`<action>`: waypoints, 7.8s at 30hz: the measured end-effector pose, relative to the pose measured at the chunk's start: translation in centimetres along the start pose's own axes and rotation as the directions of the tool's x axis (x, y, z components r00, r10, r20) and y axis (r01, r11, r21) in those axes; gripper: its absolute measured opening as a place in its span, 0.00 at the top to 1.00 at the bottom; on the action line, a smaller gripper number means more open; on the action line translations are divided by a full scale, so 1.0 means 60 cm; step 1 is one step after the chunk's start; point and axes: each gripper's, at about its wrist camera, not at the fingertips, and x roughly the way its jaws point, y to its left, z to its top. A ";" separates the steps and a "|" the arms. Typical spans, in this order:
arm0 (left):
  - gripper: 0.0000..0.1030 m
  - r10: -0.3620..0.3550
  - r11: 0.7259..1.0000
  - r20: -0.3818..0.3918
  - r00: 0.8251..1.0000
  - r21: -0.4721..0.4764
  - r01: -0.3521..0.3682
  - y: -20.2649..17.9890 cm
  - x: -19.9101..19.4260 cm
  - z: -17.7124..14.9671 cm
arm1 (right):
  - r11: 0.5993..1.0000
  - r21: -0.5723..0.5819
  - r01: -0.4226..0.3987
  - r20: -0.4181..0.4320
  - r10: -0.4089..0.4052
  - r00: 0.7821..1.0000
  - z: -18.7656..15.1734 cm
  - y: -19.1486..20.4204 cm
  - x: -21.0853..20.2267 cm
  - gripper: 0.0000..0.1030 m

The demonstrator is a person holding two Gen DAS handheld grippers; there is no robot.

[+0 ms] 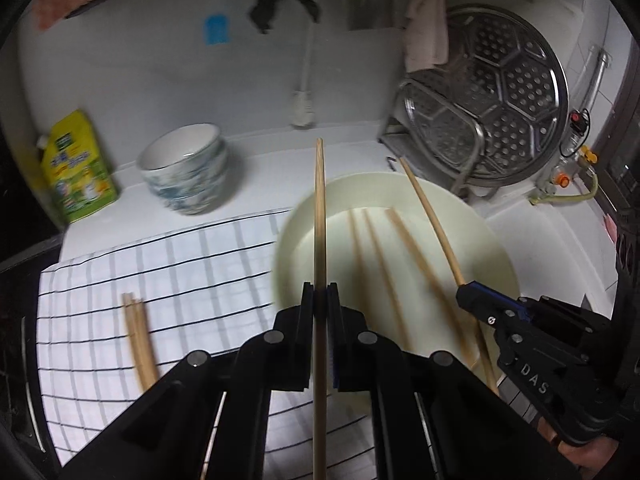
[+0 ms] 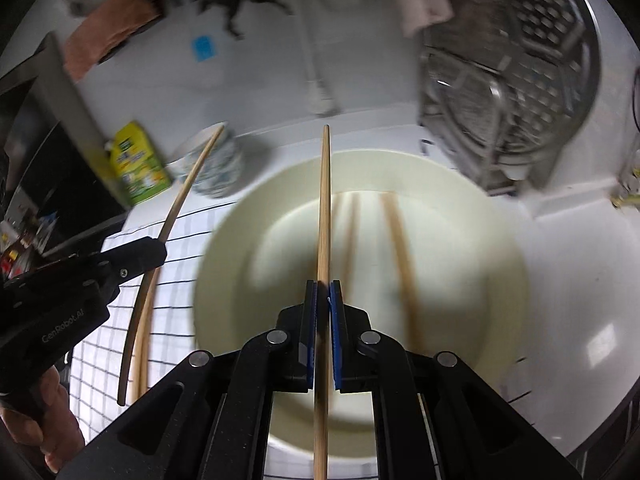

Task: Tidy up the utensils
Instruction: 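Lift both held chopsticks and carry them over the white basin, then lower both chopsticks into the basin and open both grippers, then move both open grippers back to the chopstick bundle, then lower both grippers onto the bundle and nudge single chopsticks apart, then close the left gripper on one chopstick while the right gripper closes on another, then lift both held chopsticks and carry them over the white basin, then lower both chopsticks into the basin and open both grippers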

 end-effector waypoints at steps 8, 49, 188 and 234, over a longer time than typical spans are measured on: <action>0.93 -0.001 0.999 -0.052 0.999 0.038 0.003 -0.075 0.079 0.020 | 1.000 0.029 0.002 -0.049 -0.001 0.999 0.004 -0.075 0.039 0.94; 0.41 0.100 0.994 -0.030 0.994 -0.036 -0.102 0.003 0.008 -0.008 | 1.000 0.031 0.001 -0.031 0.000 1.000 -0.009 -0.021 0.007 0.74; 0.93 0.180 0.970 -0.226 0.957 -0.121 -0.211 0.364 0.020 -0.211 | 0.981 -0.186 -0.046 -0.166 0.015 0.986 -0.140 0.333 0.166 0.94; 0.93 0.054 0.994 -0.150 0.987 0.101 -0.039 -0.101 0.153 0.004 | 0.996 0.075 -0.046 -0.083 0.052 0.995 -0.008 -0.111 0.072 0.94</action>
